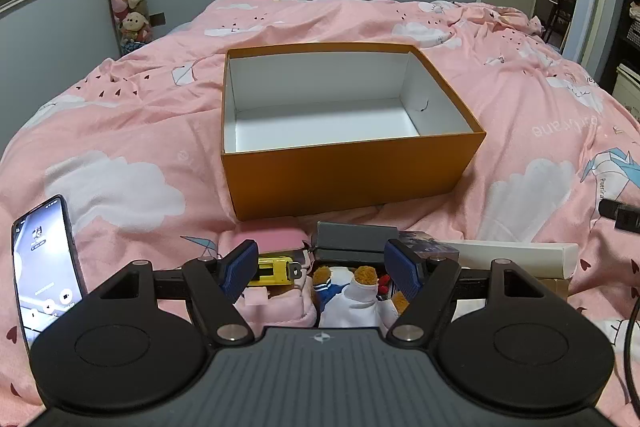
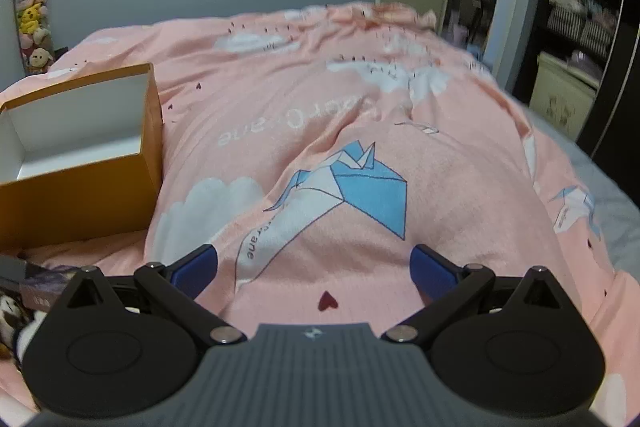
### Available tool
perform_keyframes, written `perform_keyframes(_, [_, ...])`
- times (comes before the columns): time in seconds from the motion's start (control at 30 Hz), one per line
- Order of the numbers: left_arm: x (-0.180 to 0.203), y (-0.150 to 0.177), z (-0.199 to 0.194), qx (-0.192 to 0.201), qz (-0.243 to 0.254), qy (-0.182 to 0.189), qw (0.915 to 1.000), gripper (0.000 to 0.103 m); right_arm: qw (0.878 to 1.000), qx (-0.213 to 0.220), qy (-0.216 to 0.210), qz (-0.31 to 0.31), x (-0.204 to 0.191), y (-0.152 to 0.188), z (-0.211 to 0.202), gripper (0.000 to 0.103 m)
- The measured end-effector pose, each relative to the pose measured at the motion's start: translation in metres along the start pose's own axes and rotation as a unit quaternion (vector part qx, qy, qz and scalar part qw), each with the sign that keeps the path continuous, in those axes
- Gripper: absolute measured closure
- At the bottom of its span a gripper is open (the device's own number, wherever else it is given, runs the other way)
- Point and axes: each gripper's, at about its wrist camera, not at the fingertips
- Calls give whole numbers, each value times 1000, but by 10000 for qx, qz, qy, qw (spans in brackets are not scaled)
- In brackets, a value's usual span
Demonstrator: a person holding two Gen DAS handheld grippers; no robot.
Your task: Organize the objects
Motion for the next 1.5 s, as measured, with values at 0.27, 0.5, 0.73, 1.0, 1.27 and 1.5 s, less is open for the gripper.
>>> perform_keyframes(0.27, [0, 1, 1, -39, -37, 36, 10000, 19, 9981, 545, 233, -179, -4, 21, 0, 1])
perform_keyframes(0.5, [12, -22, -18, 311, -23, 172, 9994, 22, 9989, -349, -326, 29, -9, -3, -15, 1])
perform_keyframes(0.73, [32, -51, -29, 566, -238, -14, 9981, 18, 9775, -1488, -1464, -322, -56, -5, -23, 1])
perform_keyframes(1.0, [43, -55, -19, 524, -601, -22, 9968, 18, 9767, -1535, -1454, -373, -61, 5, -20, 1])
perform_keyframes(1.27, [85, -68, -35, 993, -682, 248, 9924, 16, 9758, -1850, -1129, -282, -72, -5, -10, 1])
perform_keyframes(1.5, [107, -78, -27, 809, -544, 415, 9944, 16, 9791, -1776, -757, -637, -84, -6, -17, 1])
Point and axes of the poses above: each gripper's, at about its wrist camera, not at the fingertips, and z roughly the way its jaws point, x to its right, y to its underside, and after that the axes turned 3 degrees about -z, right-handed
